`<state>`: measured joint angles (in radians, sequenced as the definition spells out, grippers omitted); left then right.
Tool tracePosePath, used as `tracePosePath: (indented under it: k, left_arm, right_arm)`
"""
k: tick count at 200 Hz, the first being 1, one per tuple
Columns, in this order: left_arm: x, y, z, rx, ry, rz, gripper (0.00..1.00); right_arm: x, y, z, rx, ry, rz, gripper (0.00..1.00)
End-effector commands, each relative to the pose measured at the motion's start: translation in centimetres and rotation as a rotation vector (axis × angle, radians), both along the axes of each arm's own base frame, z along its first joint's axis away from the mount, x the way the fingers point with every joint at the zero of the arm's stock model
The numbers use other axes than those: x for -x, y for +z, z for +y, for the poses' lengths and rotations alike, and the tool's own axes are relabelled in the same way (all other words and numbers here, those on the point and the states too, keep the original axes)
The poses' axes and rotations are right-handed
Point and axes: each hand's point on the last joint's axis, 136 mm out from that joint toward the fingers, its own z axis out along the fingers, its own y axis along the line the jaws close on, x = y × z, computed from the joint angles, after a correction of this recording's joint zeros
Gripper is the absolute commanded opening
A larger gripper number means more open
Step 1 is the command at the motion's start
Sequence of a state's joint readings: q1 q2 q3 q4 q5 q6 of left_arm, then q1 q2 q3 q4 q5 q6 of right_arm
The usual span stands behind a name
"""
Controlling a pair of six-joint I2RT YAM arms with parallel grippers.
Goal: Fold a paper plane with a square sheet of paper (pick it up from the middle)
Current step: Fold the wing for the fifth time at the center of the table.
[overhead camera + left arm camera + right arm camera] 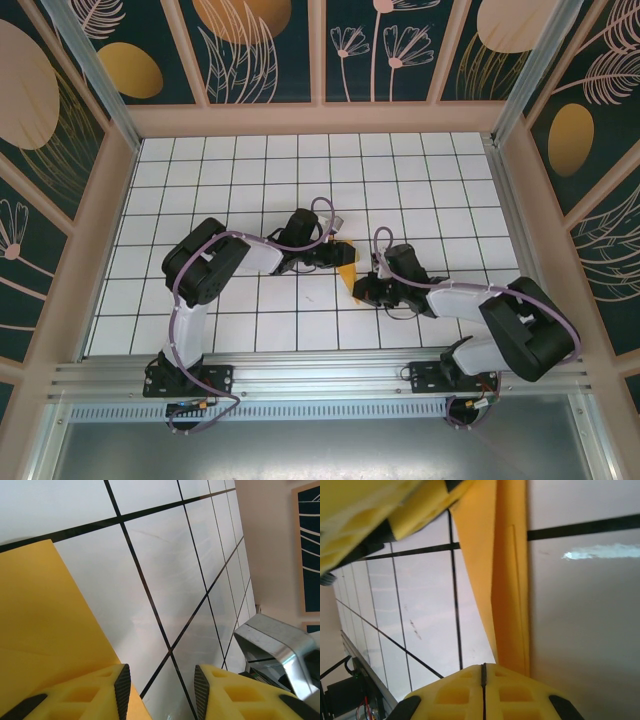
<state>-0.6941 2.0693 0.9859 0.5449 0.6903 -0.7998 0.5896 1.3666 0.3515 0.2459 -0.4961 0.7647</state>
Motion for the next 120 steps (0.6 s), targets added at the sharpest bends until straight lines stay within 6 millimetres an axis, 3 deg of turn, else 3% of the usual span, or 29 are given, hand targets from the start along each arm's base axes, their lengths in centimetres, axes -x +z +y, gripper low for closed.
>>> tracePosePath:
  k: [1,43,63,93,120]
  left_arm:
    - [1.0,-6.6,3.2,-0.218,0.068,0.101,0.41]
    - [1.1,-6.6,3.3,-0.224,0.064,0.101,0.41]
    - [1.0,-6.6,3.3,-0.224,0.066,0.100,0.41]
    - [1.1,-6.5,3.3,-0.226,0.063,0.098,0.40]
    - [1.1,-6.9,3.3,-0.230,0.065,0.104,0.40]
  right_arm:
    - [1.0,-2.5,-1.8,0.098,-0.035,0.079,0.09]
    - [1.4,-4.0,-3.1,0.160,-0.091,0.120,0.08]
    - [1.6,-3.8,-3.1,0.152,-0.088,0.127,0.07]
    - [1.5,-1.8,-2.6,0.102,-0.082,0.083,0.08]
    - [3.0,-3.0,-2.8,0.093,-0.063,0.135,0.08]
